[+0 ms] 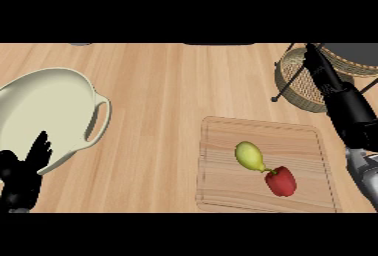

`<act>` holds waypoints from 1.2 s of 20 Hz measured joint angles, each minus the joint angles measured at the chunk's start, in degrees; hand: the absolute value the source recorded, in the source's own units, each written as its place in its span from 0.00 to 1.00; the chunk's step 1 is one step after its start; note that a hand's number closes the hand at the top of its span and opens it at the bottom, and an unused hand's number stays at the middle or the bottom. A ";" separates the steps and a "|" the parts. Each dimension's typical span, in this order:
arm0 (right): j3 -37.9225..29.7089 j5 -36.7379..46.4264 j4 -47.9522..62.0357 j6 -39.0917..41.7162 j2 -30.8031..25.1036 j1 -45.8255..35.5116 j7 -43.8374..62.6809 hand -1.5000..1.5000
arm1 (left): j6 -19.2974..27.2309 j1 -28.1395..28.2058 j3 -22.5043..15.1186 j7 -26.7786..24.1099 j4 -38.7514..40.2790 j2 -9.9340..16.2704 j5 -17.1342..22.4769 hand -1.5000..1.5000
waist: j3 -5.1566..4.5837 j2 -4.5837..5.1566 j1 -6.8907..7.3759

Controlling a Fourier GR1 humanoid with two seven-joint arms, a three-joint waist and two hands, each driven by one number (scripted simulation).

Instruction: Pick the bell pepper from the cutting board and place it in the tiered basket

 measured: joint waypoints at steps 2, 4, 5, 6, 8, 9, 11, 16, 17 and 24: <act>-1.51 0.44 -3.38 0.02 -0.57 2.62 -1.16 1.00 | 0.36 -0.41 0.37 -0.63 -0.72 -0.89 -0.80 0.50 | 0.23 -0.23 -0.10; -3.64 0.37 -6.54 0.39 -1.75 4.63 -4.42 1.00 | 1.20 0.03 -0.01 -2.46 -1.34 -2.08 -1.96 0.50 | 0.39 -0.43 -0.46; -4.96 0.12 -8.22 0.51 -2.34 6.08 -6.57 1.00 | 1.72 0.51 -0.70 -3.22 -2.21 -2.86 -2.61 0.50 | 0.42 -0.56 -0.81; -6.16 0.06 -9.86 0.59 -2.75 7.19 -8.86 1.00 | 2.28 0.65 -1.37 -4.22 -2.56 -3.73 -3.39 0.50 | 0.45 -0.63 -1.14; -10.99 2.23 -7.31 -5.08 -3.28 9.49 -7.49 0.00 | 2.67 1.29 -1.37 -4.99 -3.19 -4.64 -3.18 0.50 | 0.43 -0.80 -3.21; -13.22 1.05 -6.64 -7.65 -1.53 10.66 -7.24 0.00 | 2.77 1.36 -1.63 -5.39 -3.45 -5.18 -3.23 0.50 | 0.51 -0.79 -3.68; -16.98 -2.12 -6.09 -10.78 2.37 13.36 -9.32 0.00 | 3.38 1.62 -2.37 -6.57 -3.80 -6.56 -3.79 0.50 | 0.67 -0.76 -3.79; -22.21 -8.22 -11.13 -8.49 8.03 24.60 -19.46 0.00 | 4.14 0.66 -3.95 -8.08 -3.19 -9.14 -5.70 0.50 | 0.75 -0.79 -2.70; -22.49 -8.62 -13.06 -7.29 7.84 27.04 -19.88 0.00 | 3.96 0.57 -3.93 -9.24 -2.59 -9.60 -6.06 0.50 | 0.77 -0.83 -2.49; -20.10 -1.35 -22.33 -1.46 -1.57 41.94 -12.93 0.00 | 5.19 0.96 -4.09 -10.03 -2.85 -10.36 -7.72 0.50 | 0.57 -0.86 -2.36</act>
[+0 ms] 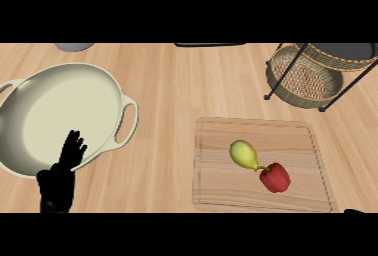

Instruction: Pick the bell pepper from the cutting board and place it in the tiered basket

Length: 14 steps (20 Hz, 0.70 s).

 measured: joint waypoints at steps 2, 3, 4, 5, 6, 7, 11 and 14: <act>0.59 3.96 -2.82 0.72 -3.47 3.35 3.03 0.00 | 0.03 0.26 0.02 -0.35 -0.23 -0.16 -0.14 0.50 | -0.10 0.04 0.04; 0.87 6.31 -4.14 0.81 -5.03 4.95 4.51 0.00 | -0.01 0.26 0.02 0.09 -0.49 -0.06 -0.12 0.50 | -0.14 0.06 0.04; 0.78 8.50 -5.70 0.84 -6.70 6.29 6.45 0.00 | -0.17 0.23 0.06 0.30 -0.59 0.05 -0.09 0.50 | -0.19 0.10 0.08; 0.92 10.95 -7.32 0.68 -8.14 7.36 8.59 0.00 | 0.08 -0.04 -0.17 0.89 -0.91 -0.01 -0.32 0.50 | -0.21 0.15 0.13; 1.11 13.57 -8.66 0.48 -9.29 8.68 10.36 0.00 | -0.02 -0.24 -0.29 1.34 -0.91 0.04 -0.39 0.50 | -0.24 0.18 0.13; 1.28 16.17 -10.35 0.12 -10.22 9.90 12.56 0.00 | -0.07 -0.28 -0.20 1.08 -0.72 -0.11 -0.42 0.50 | -0.25 0.20 0.15; 3.66 27.47 -17.42 -2.24 -10.94 13.48 22.49 0.00 | -0.23 -0.67 -0.30 0.58 -0.35 -0.69 -0.88 0.50 | -0.23 0.26 0.74; 6.77 31.76 -19.53 -3.27 -10.15 13.81 28.86 0.00 | -1.03 -1.51 -0.29 0.54 0.15 -0.84 -1.08 0.50 | -0.19 0.35 1.43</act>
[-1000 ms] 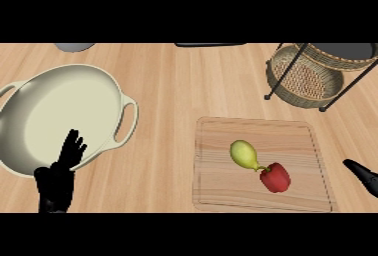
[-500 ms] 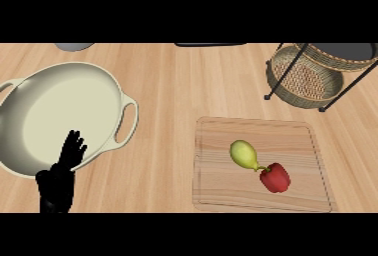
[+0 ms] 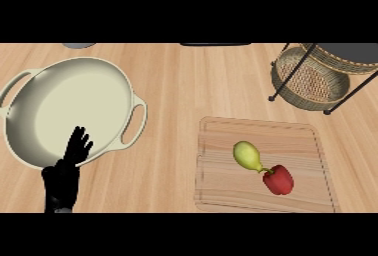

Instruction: Pick the bell pepper from the cutting board and place it in the tiered basket

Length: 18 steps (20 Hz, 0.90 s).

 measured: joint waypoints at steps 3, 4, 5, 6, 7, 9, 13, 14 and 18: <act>4.15 3.98 1.15 -1.10 0.65 -2.16 4.86 0.00 | -0.69 -1.20 0.05 0.42 0.68 -0.25 -0.10 0.50 | 0.03 0.15 0.76; 5.78 5.67 1.60 -1.48 0.97 -2.63 6.02 0.00 | -0.46 -1.44 0.01 0.66 0.84 -0.41 -0.36 0.50 | 0.06 0.14 0.87; 7.19 7.53 2.13 -1.86 1.34 -3.47 7.29 0.00 | -0.70 -1.66 0.09 0.56 1.11 -0.52 -0.35 0.50 | 0.07 0.16 1.03; 8.14 9.10 2.21 -1.82 1.24 -3.87 8.65 0.00 | -0.80 -1.74 -0.02 0.84 0.90 -0.48 -0.48 0.50 | 0.07 0.13 1.05; 9.09 10.89 2.67 -1.59 1.13 -4.77 10.22 0.00 | -0.47 -2.08 -0.43 1.41 0.75 -0.75 -0.90 0.50 | 0.06 0.16 1.19; 11.23 15.10 3.41 -0.84 1.09 -6.15 13.48 0.00 | -0.56 -2.23 -0.28 0.64 1.38 -1.20 -1.09 0.50 | 0.05 0.18 1.36; 16.77 24.68 4.47 2.84 2.27 -9.12 21.48 0.00 | -1.33 -2.72 -0.07 0.60 1.67 -1.35 -1.13 0.50 | 0.03 0.23 1.79; 18.71 27.42 4.50 3.85 2.96 -9.71 23.21 0.00 | -1.33 -2.80 -0.05 0.64 1.87 -1.45 -1.26 0.50 | 0.07 0.19 1.79; 24.75 34.13 5.34 9.75 7.27 -15.47 30.59 0.00 | -1.72 -2.89 0.34 0.06 2.27 -2.04 -1.55 0.50 | 0.15 0.14 1.99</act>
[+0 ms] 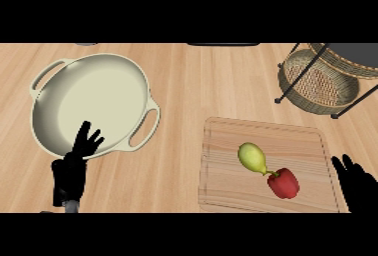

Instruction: Pick the bell pepper from the cutting board and place it in the tiered basket

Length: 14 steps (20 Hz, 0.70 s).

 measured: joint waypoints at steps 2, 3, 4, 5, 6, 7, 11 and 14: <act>3.03 2.65 1.45 1.87 2.81 -2.53 2.15 0.00 | 0.37 0.11 -0.04 0.74 -0.49 -0.26 -0.51 0.50 | 0.02 -0.04 -0.04; 4.61 4.17 1.36 3.08 4.18 -3.52 3.57 0.00 | -0.34 0.31 0.05 1.28 -0.91 0.08 -0.24 0.50 | -0.01 -0.03 -0.11; 5.86 5.05 2.28 4.25 5.63 -4.89 4.43 0.00 | -0.16 0.19 0.08 1.66 -0.84 -0.07 -0.58 0.50 | -0.01 -0.03 -0.14; 7.21 6.18 3.43 4.90 7.17 -6.07 5.07 0.00 | -0.72 0.08 0.40 1.62 -0.58 -0.05 -0.39 0.50 | 0.01 -0.05 -0.19; 8.10 6.93 4.34 5.92 8.54 -7.30 5.81 0.00 | -0.62 0.00 0.33 2.10 -0.72 -0.09 -0.75 0.50 | 0.04 -0.06 -0.20; 8.63 7.55 5.35 6.79 9.78 -8.53 6.40 0.00 | -0.30 0.40 0.02 2.36 -1.40 -0.40 -1.15 0.50 | 0.05 -0.07 -0.18; 8.82 7.89 8.65 10.89 11.98 -10.75 8.01 0.00 | -0.46 1.26 0.07 2.40 -2.16 -0.98 -1.63 0.50 | 0.08 -0.07 -0.34; 9.37 8.59 10.67 13.46 14.71 -12.25 9.58 0.00 | -0.46 1.32 0.15 3.88 -2.89 -1.09 -2.03 0.50 | 0.06 -0.06 -0.44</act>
